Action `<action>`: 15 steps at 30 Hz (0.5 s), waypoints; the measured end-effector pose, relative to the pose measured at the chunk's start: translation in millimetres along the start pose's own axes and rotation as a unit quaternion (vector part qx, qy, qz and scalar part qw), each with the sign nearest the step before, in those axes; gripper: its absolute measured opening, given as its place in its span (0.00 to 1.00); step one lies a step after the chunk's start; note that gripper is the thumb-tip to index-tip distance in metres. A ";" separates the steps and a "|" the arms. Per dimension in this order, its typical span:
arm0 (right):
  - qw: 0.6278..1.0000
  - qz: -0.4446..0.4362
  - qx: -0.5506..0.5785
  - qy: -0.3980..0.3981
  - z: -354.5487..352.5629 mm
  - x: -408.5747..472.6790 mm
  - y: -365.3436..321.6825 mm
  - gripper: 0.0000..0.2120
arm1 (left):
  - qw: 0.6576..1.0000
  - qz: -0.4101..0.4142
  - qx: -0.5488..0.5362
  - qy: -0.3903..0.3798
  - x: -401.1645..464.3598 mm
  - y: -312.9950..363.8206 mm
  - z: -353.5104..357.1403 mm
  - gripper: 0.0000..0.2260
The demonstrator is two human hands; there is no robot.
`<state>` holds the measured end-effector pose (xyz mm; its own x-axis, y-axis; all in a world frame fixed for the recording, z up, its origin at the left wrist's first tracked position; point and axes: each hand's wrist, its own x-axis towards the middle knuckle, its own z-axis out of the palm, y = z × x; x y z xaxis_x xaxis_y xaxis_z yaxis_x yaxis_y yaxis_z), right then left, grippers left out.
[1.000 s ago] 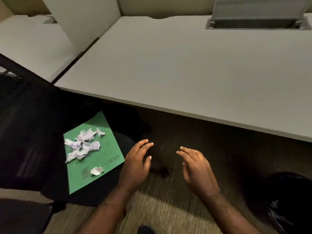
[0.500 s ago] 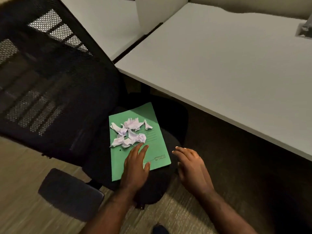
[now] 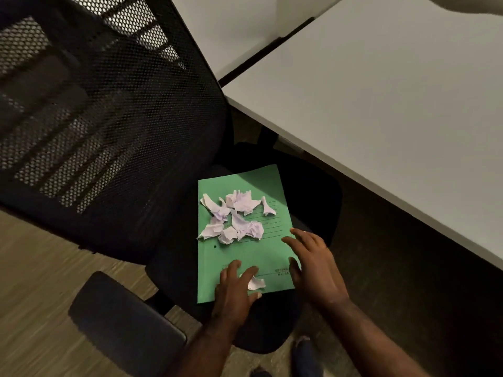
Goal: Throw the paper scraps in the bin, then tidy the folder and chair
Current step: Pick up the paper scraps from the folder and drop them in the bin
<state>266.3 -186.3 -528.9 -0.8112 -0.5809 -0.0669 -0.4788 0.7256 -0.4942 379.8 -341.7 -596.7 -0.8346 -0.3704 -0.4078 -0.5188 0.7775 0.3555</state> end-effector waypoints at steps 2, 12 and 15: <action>1.000 0.002 0.000 -0.016 12.1 10.8 0.5 0.27 | 0.999 0.009 -0.031 0.016 8.7 -3.3 2.0 0.19; 0.997 0.003 0.005 -0.071 52.3 97.6 -5.0 0.32 | 0.957 0.030 -0.190 0.215 57.0 -3.2 -46.4 0.06; 0.993 -0.022 -0.028 -0.115 60.2 127.3 -9.0 0.37 | 0.934 0.008 -0.182 0.308 76.1 -10.2 -70.7 0.07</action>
<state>187.6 -289.0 -585.1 -0.6937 -0.6768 -0.2465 -0.5352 0.7133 -0.4525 308.5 -413.7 -571.9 -0.7331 -0.6692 0.1215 -0.4397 0.6025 0.6661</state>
